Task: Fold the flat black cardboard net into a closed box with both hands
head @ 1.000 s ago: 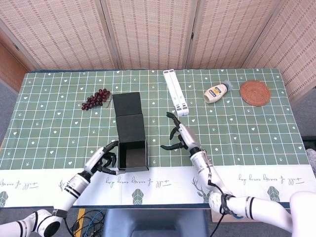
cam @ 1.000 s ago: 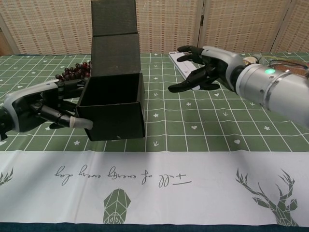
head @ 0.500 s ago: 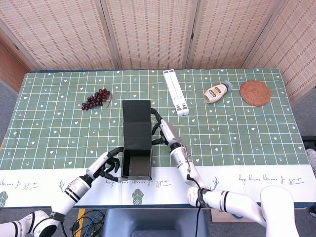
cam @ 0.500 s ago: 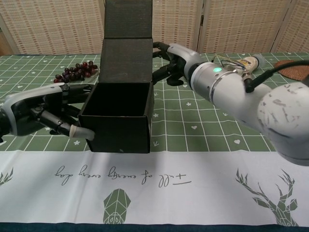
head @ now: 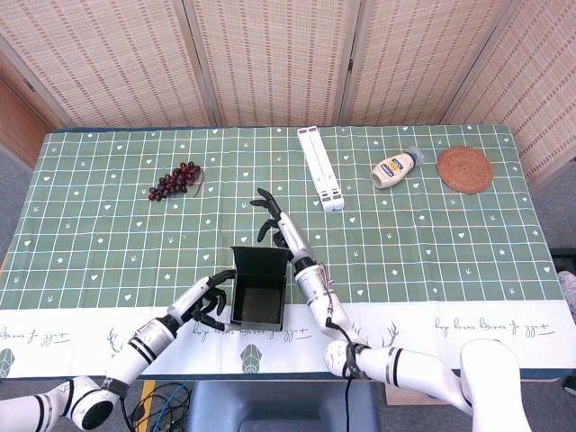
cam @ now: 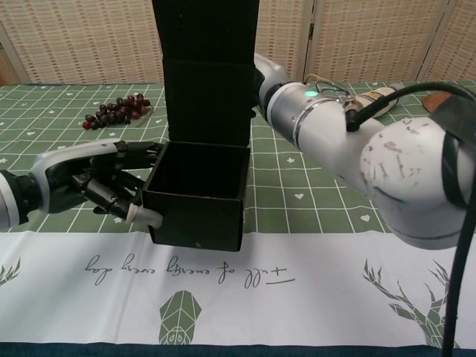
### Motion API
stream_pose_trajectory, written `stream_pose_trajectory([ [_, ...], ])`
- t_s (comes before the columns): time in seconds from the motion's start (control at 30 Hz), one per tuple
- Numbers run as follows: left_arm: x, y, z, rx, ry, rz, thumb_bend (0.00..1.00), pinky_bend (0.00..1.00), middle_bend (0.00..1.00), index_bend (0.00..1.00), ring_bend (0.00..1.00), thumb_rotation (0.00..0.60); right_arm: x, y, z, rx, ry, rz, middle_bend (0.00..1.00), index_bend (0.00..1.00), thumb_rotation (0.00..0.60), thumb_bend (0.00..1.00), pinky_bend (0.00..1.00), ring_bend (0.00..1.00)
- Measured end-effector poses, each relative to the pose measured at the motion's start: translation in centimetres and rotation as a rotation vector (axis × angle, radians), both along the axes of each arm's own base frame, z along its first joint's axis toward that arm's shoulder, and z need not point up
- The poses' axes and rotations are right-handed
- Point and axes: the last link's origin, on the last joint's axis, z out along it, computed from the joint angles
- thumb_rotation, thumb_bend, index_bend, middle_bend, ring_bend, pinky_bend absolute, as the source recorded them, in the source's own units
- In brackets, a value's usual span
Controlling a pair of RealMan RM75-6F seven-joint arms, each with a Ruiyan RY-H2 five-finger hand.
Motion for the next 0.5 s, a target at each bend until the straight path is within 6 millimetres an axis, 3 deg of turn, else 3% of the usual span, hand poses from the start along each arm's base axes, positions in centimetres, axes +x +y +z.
stream_pose_trajectory([
  [0.3, -0.6, 1.0, -0.6, 0.030, 0.057, 0.028, 0.08, 0.91, 0.29, 0.32, 0.69, 0.600, 0.7, 1.5, 1.9, 0.082, -0.015, 0.080, 0.23, 0.00, 0.600, 0.00, 0.98, 0.59],
  [0.5, -0.7, 1.4, -1.1, 0.074, 0.109, 0.035, 0.08, 0.91, 0.29, 0.32, 0.69, 0.600, 0.6, 2.0, 2.4, 0.112, 0.099, 0.157, 0.27, 0.00, 0.600, 0.00, 0.98, 0.60],
])
